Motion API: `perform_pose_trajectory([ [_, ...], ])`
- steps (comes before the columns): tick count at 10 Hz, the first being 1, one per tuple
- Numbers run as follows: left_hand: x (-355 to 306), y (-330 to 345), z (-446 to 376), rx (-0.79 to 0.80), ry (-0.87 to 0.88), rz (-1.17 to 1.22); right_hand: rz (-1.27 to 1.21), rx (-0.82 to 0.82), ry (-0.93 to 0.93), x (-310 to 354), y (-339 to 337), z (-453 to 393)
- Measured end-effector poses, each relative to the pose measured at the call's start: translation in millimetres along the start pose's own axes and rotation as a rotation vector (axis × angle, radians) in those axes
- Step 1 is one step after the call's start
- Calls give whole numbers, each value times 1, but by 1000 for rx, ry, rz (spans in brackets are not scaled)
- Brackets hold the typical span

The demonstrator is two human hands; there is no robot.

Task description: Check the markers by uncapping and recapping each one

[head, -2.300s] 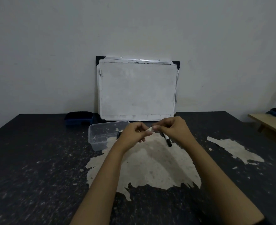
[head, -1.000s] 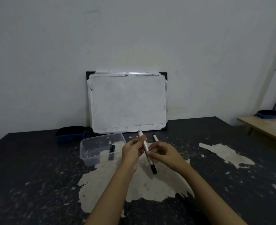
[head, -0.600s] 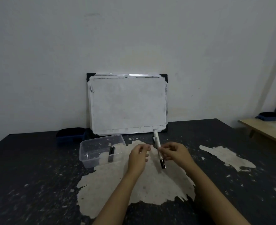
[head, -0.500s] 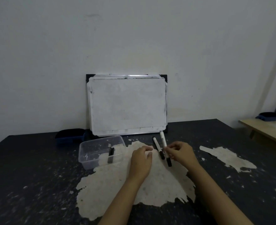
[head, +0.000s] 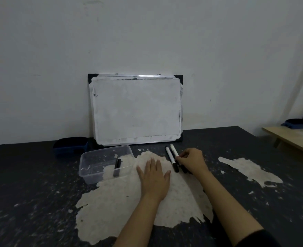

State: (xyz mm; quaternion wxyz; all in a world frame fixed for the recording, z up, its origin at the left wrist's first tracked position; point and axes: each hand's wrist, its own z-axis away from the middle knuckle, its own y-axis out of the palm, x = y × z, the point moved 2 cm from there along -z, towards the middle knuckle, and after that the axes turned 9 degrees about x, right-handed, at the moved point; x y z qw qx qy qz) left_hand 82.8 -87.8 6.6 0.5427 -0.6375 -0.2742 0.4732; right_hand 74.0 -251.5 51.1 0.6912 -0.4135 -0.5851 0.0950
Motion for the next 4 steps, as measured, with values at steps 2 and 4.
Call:
perform_pose_trajectory([
  [2, 0, -1, 2, -4, 6, 3, 64, -35, -32, 2, 2, -1],
  [4, -1, -5, 5, -40, 16, 55, 52, -5, -13, 7, -1, 3],
])
